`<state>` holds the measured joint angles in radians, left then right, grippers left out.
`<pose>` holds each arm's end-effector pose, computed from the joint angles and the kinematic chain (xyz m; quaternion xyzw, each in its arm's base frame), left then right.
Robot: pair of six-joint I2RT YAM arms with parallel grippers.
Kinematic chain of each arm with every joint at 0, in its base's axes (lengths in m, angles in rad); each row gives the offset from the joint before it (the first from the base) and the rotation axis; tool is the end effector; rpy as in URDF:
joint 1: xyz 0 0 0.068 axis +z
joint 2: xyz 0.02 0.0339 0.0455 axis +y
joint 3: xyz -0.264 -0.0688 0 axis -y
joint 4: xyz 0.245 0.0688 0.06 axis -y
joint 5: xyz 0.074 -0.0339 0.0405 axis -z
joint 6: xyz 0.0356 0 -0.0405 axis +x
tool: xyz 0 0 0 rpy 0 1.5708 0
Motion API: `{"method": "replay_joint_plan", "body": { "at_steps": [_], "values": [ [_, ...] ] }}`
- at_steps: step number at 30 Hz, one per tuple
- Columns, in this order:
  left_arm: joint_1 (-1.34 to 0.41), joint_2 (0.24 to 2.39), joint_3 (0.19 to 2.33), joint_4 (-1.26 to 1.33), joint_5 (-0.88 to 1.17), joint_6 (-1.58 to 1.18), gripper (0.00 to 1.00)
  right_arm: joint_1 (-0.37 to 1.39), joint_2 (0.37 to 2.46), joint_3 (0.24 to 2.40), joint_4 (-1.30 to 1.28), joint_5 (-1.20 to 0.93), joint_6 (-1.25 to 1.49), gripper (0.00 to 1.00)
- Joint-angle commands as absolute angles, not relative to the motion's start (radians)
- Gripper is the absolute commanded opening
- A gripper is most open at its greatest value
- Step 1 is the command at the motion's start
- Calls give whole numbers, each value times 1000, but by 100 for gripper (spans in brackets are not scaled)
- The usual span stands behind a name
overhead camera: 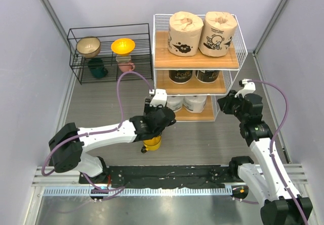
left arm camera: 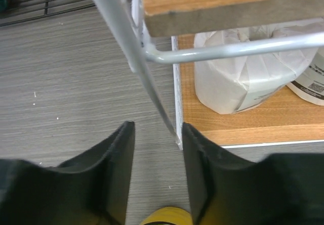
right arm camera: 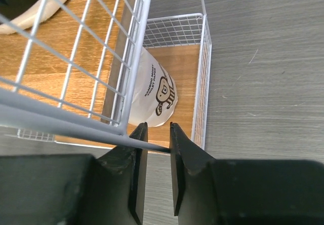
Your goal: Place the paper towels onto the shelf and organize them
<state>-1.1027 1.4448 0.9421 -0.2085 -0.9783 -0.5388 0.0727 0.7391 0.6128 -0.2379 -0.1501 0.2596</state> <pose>0.1624 -0.2558 0.2487 0.0352 0.8252 0.0220 0.5633 0.1767 0.0182 0.2811 0.0343 0.8215 0.1545 0.5478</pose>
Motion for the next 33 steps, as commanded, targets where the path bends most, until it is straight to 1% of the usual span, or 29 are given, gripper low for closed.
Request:
{"method": "replay_joint_plan", "body": {
  "at_steps": [1,2,4,5,6,9,16,22,30,33],
  "values": [
    [-1114,1413,957,-233,-1042,-551,55,77,736,629,-250,-199,443,28],
    [-1115,1410,957,-235,-1042,-549,58,77,732,629,-253,-205,440,38],
    [-1118,1405,962,-245,-1042,-548,66,77,727,641,-273,-204,434,47],
    [-1121,1394,965,-250,-1040,-548,68,77,724,647,-294,-204,433,52],
    [-1123,1387,966,-253,-1034,-542,69,75,716,661,-308,-201,423,54],
    [-1127,1352,966,-258,-1019,-531,72,75,690,690,-368,-192,416,64],
    [-1141,1267,969,-304,-980,-541,76,77,608,738,-454,-141,413,69],
    [-1146,1192,971,-328,-930,-549,78,77,594,831,-526,-126,399,70],
    [-1155,1050,973,-376,-773,-546,79,77,558,997,-578,-34,403,70],
    [-1160,988,960,-391,-747,-552,84,75,563,1066,-574,-17,411,70]
  ]
}}
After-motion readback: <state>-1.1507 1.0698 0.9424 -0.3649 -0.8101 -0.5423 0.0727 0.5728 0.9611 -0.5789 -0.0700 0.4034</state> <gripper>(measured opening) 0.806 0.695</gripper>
